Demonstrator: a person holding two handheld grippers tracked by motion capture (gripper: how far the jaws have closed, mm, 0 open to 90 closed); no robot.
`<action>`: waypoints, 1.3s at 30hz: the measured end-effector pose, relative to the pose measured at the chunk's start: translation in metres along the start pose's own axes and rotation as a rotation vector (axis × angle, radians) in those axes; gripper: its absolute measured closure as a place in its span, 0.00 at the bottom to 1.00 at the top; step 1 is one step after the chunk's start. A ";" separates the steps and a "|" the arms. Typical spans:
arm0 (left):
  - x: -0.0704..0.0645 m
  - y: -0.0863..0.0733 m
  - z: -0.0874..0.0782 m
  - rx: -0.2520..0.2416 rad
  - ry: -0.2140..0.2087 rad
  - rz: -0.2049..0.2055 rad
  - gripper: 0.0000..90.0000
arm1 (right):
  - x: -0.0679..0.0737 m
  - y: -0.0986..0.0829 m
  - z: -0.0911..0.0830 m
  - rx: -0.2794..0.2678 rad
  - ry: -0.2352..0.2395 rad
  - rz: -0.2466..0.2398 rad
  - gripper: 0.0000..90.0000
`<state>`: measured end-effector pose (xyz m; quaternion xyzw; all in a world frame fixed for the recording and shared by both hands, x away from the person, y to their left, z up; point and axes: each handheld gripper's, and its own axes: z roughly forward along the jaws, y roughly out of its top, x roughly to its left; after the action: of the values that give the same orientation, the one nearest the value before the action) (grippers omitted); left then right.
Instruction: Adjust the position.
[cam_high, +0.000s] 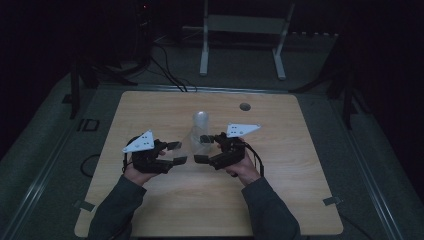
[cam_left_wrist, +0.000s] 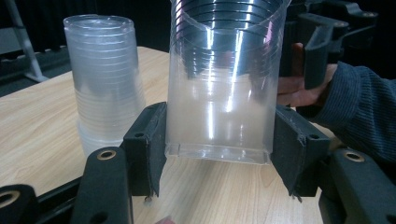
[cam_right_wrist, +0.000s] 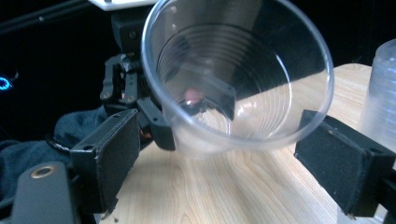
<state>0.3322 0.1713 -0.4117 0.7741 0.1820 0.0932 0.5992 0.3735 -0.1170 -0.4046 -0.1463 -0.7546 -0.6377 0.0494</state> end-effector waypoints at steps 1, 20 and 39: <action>0.000 0.000 0.001 -0.001 -0.003 0.000 0.46 | 0.000 0.000 0.000 -0.001 0.001 0.001 0.16; -0.005 0.001 0.007 0.013 -0.036 0.018 0.45 | 0.000 0.003 0.004 -0.048 0.049 -0.013 0.34; -0.018 0.009 0.017 0.175 0.133 0.112 0.29 | 0.011 0.010 0.009 0.087 -0.078 -0.102 0.36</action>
<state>0.3238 0.1469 -0.4061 0.8246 0.1852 0.1615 0.5095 0.3668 -0.1054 -0.3941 -0.1302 -0.7894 -0.5999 -0.0063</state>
